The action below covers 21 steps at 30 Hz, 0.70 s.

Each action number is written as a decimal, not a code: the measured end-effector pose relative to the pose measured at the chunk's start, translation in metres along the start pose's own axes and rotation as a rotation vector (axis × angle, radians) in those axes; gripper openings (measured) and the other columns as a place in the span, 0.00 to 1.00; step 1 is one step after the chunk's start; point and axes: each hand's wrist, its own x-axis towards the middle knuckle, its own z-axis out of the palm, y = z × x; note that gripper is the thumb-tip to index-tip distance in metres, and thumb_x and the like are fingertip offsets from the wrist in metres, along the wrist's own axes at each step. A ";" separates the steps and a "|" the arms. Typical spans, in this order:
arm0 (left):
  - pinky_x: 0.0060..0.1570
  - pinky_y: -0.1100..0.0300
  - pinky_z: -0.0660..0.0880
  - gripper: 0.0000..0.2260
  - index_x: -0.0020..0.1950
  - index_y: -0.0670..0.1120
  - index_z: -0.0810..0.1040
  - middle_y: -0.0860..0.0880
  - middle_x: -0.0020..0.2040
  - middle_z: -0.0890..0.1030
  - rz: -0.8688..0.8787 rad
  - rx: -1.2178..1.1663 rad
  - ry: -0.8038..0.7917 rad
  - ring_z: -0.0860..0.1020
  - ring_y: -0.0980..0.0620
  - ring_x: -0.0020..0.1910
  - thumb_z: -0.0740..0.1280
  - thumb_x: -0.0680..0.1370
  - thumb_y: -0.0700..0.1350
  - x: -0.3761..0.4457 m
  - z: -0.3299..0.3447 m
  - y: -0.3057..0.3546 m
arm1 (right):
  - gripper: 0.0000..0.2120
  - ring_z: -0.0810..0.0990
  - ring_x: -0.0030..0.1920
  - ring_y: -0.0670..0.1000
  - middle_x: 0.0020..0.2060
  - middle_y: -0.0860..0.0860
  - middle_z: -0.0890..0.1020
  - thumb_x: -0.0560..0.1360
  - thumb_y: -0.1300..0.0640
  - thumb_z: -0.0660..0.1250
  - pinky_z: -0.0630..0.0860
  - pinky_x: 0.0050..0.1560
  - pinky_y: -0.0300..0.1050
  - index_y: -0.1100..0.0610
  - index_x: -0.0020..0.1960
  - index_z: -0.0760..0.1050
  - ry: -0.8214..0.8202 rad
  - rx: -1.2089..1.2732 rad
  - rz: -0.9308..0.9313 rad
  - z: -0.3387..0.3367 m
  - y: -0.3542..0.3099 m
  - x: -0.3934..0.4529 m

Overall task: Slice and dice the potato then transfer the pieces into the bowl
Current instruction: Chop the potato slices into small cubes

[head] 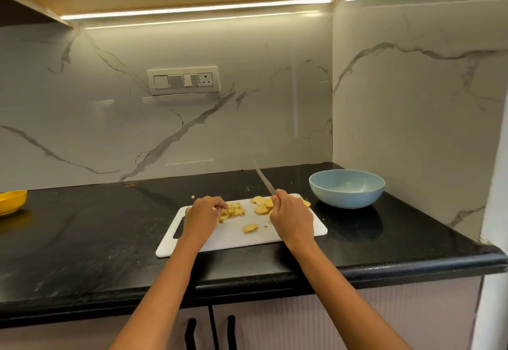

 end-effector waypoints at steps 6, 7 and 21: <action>0.50 0.62 0.72 0.10 0.54 0.46 0.81 0.48 0.52 0.80 0.010 -0.204 0.083 0.77 0.53 0.48 0.63 0.77 0.36 -0.009 0.000 0.003 | 0.15 0.79 0.45 0.47 0.48 0.51 0.82 0.82 0.52 0.52 0.71 0.42 0.36 0.56 0.61 0.73 -0.015 0.013 0.022 -0.002 -0.002 -0.003; 0.47 0.64 0.71 0.09 0.53 0.48 0.81 0.50 0.49 0.80 0.038 -0.239 0.039 0.76 0.56 0.44 0.66 0.76 0.38 -0.014 -0.001 0.007 | 0.16 0.79 0.45 0.47 0.48 0.51 0.82 0.82 0.52 0.52 0.71 0.42 0.36 0.56 0.61 0.73 -0.016 0.013 0.026 -0.003 -0.002 -0.005; 0.47 0.68 0.69 0.14 0.59 0.45 0.80 0.49 0.52 0.82 0.077 -0.244 -0.119 0.75 0.59 0.44 0.71 0.74 0.43 -0.040 0.008 0.027 | 0.11 0.79 0.48 0.51 0.51 0.53 0.79 0.79 0.57 0.59 0.70 0.44 0.40 0.58 0.59 0.72 -0.284 -0.348 -0.099 -0.036 -0.027 -0.066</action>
